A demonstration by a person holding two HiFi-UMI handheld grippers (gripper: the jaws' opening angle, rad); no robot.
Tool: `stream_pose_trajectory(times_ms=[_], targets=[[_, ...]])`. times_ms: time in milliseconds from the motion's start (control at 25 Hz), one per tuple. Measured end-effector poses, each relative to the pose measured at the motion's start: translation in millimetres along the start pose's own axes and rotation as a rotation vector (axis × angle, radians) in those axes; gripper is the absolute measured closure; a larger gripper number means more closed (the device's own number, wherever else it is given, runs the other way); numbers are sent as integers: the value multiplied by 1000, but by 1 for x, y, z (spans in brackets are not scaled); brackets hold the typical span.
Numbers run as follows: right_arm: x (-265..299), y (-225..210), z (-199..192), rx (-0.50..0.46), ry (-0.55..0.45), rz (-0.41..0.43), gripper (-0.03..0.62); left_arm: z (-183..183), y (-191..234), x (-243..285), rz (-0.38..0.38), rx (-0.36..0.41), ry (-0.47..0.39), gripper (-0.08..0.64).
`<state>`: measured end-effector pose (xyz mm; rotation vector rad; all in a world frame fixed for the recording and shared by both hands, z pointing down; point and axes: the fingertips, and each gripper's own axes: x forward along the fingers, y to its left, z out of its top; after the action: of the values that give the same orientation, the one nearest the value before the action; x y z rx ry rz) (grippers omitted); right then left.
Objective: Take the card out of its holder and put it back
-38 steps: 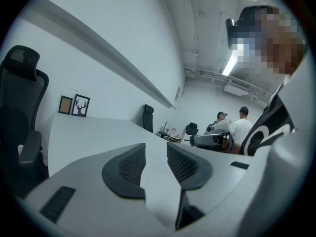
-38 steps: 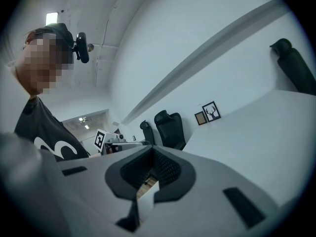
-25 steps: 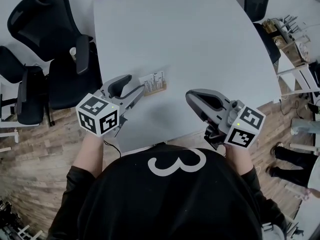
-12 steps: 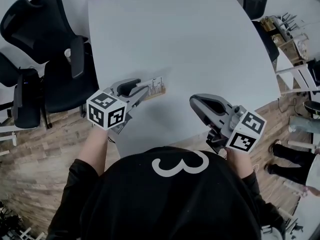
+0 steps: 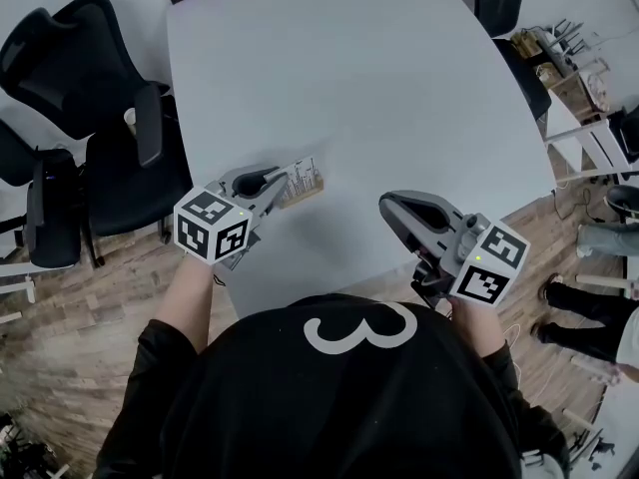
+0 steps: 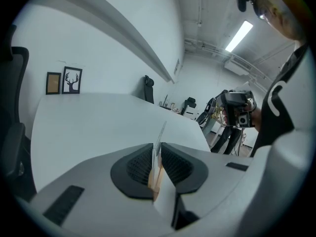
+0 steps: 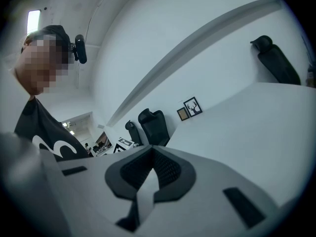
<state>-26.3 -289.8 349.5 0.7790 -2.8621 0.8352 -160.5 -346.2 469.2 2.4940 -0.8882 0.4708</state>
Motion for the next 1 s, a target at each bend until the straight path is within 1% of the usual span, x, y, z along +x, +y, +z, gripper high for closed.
stream_pose_trajectory(times_ms=[80,200,480,720,840,1000], targets=[[-3,-2,-2,10,-4,-6,584,0,-3,1,5,32,2,514],[-6,-2,-4,23,-10,-6,583,-1,-7,2,11,57,2,535],[-16,2,-7,34,-14,-9,584,2,-15,-1,39,121,12,535],[-26,8,-9,30,-16,0,584,15,-22,-12,76,147,-15,535],[-33,12,-9,20,-18,6,583,28,-28,-23,103,137,-63,535],[-40,22,-9,10,-16,27,583,45,-38,-47,140,82,-147,535]])
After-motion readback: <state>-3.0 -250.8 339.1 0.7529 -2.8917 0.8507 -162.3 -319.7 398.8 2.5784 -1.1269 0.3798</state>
